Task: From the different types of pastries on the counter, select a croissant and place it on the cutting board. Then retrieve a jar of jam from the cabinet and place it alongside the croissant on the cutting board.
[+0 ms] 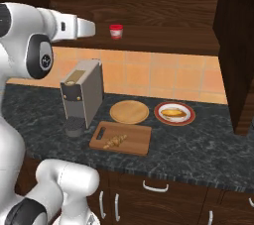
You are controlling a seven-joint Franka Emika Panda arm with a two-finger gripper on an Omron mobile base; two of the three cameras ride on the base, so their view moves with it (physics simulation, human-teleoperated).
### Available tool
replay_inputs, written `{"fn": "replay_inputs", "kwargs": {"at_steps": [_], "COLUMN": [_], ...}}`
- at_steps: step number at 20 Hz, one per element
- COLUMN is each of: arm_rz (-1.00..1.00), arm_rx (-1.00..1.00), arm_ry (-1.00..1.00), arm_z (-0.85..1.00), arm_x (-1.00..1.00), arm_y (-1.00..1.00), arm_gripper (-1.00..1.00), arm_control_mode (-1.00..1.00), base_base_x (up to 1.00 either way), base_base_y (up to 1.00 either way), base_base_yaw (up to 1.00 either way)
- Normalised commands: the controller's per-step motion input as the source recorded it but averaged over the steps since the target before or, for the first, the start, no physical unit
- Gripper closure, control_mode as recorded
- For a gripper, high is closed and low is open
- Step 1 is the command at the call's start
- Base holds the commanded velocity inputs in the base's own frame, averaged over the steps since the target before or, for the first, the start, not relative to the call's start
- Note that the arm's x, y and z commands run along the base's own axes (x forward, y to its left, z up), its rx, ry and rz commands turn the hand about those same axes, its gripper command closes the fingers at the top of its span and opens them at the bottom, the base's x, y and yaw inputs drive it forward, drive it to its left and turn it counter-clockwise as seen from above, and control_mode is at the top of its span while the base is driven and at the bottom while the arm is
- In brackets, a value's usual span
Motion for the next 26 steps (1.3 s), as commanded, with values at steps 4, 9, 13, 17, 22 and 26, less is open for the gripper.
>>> {"fn": "replay_inputs", "kwargs": {"at_steps": [4,9,13,17,22,26], "arm_rz": [0.04,0.01,0.13,0.18,0.03,-0.04], "arm_rx": [0.25,0.03,-0.05,0.00,-0.02,-0.20], "arm_ry": [0.09,0.06,0.20,0.07,0.03,0.17], "arm_z": [-0.02,0.00,0.00,0.00,-0.01,-0.22], "arm_x": [0.75,0.17,0.32,0.55,0.35,0.25], "arm_y": [-0.28,0.00,-0.03,-0.05,-0.01,-0.16], "arm_gripper": [-1.00,-1.00,-1.00,-1.00,-1.00,-1.00], "arm_control_mode": [-1.00,-1.00,-1.00,-1.00,-1.00,-1.00], "base_base_x": [0.00,0.00,0.00,0.00,0.00,0.00], "base_base_y": [0.00,0.00,0.00,0.00,0.00,0.00], "base_base_yaw": [0.00,0.00,0.00,0.00,0.00,0.00]}}
